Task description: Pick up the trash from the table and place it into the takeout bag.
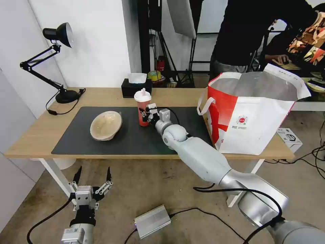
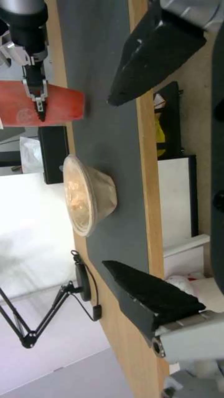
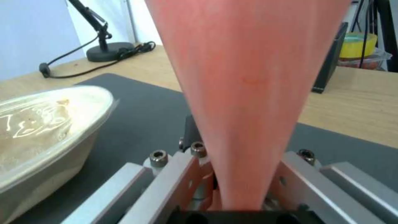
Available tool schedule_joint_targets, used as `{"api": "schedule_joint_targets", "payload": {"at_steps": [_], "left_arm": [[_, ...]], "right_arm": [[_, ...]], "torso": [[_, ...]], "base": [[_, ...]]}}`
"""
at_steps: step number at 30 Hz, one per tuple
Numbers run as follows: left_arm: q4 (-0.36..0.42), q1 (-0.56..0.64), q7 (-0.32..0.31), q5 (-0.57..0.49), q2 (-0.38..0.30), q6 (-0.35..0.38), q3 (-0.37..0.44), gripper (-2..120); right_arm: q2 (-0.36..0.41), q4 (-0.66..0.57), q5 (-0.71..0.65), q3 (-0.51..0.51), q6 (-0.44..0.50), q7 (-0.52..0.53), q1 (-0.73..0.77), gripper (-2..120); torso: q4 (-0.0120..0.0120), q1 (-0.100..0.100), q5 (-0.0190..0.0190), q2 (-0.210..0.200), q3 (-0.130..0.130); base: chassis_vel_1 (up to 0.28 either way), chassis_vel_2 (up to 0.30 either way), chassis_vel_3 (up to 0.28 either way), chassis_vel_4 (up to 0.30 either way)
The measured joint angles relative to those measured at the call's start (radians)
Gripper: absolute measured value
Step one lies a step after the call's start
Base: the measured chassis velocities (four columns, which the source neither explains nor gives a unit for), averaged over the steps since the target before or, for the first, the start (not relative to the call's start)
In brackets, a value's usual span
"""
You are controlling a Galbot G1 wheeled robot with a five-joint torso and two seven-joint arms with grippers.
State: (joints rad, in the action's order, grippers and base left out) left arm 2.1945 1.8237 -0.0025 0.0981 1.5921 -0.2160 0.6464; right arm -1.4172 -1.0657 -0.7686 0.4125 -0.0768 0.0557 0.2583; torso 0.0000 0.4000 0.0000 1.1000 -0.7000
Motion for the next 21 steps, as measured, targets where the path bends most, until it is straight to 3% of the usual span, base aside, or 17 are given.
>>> {"api": "schedule_joint_targets", "payload": {"at_steps": [21], "left_arm": [[-0.004,-0.008,0.0,0.0,0.0,0.003,-0.001,100]], "right_arm": [[0.144,-0.25,-0.044,0.045,-0.042,0.058,0.032,4]], "torso": [[-0.0001,0.0,0.0001,0.0,0.0]], "base": [[0.0,0.0,0.0,0.0]]}}
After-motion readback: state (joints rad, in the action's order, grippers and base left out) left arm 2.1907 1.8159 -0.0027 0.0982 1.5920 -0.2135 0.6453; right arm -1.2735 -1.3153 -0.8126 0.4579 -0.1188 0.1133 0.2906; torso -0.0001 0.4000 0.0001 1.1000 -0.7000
